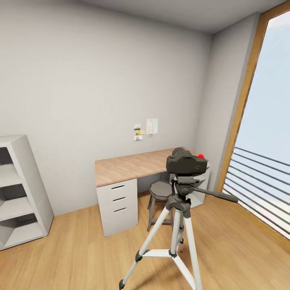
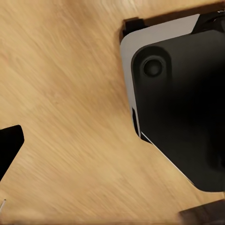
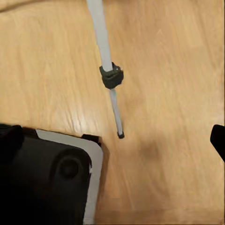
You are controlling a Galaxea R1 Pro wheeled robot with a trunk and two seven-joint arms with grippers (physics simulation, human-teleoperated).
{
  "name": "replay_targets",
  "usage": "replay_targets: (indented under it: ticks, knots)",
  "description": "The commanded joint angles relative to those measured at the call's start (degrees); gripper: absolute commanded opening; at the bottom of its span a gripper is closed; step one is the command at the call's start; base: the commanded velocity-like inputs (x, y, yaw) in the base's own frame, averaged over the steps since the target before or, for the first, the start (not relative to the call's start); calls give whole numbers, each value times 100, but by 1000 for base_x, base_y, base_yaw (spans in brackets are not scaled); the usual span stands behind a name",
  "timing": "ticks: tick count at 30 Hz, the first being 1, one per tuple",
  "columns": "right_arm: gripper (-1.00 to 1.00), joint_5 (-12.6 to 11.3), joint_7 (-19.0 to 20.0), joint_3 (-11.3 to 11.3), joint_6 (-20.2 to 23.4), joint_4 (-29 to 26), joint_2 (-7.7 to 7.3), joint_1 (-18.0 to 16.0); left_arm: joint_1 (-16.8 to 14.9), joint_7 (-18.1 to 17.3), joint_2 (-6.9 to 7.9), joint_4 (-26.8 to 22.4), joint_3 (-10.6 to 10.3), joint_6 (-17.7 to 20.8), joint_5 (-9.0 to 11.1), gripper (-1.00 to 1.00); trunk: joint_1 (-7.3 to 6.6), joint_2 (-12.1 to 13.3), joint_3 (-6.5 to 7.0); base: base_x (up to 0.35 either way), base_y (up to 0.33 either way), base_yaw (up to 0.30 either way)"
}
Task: Attach the digital camera to the camera tripod in the bedroom.
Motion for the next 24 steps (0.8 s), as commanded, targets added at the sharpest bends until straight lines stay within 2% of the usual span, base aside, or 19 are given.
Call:
replay_targets:
  ticks: [1, 2, 5, 7, 8, 12, 15, 20, 24]
  knots:
    - [100, -63, -279, 35, 464, 23, -1, 49, 44, -48, -2, -7, -21, 13, -60, 100, 2, -4, -2, 0, 0, 0]
    - [100, -65, -609, 32, 892, 23, 0, 93, 85, -48, -8, -7, -18, 13, -60, 100, 2, -4, -2, 0, 0, 0]
    - [100, -68, -1081, 26, 1543, 23, 17, 171, 176, -48, -15, -7, -16, 15, -60, 100, 2, -4, -2, 0, 0, 0]
    - [100, -69, -1253, 23, 1893, 23, 39, 256, 282, -48, -20, -7, -16, 19, -60, 100, 2, -4, -2, 0, 0, 0]
    - [100, -69, -1292, 20, 2006, 23, 49, 284, 322, -48, -22, -7, -17, 19, -60, 100, 2, -4, -2, 0, 0, 0]
    - [100, -80, -1425, 10, 3089, 23, 136, 383, 519, -40, -41, -7, -15, 70, -60, 100, 2, -4, -2, 0, 0, 0]
    - [100, -89, -1447, 5, 3645, 23, 225, 410, 589, -33, -44, -7, -14, 89, -60, 100, 2, -4, -2, 0, 0, 0]
    - [100, -116, -1450, -40, 3942, 14, 357, 425, 657, -24, -57, -7, -11, 90, -53, 100, 2, -4, -2, 0, 0, 0]
    - [100, -122, -1441, -66, 3846, -4, 465, 428, 669, -23, -61, -10, 1, 81, -46, 100, 2, -4, -2, 0, 0, 0]
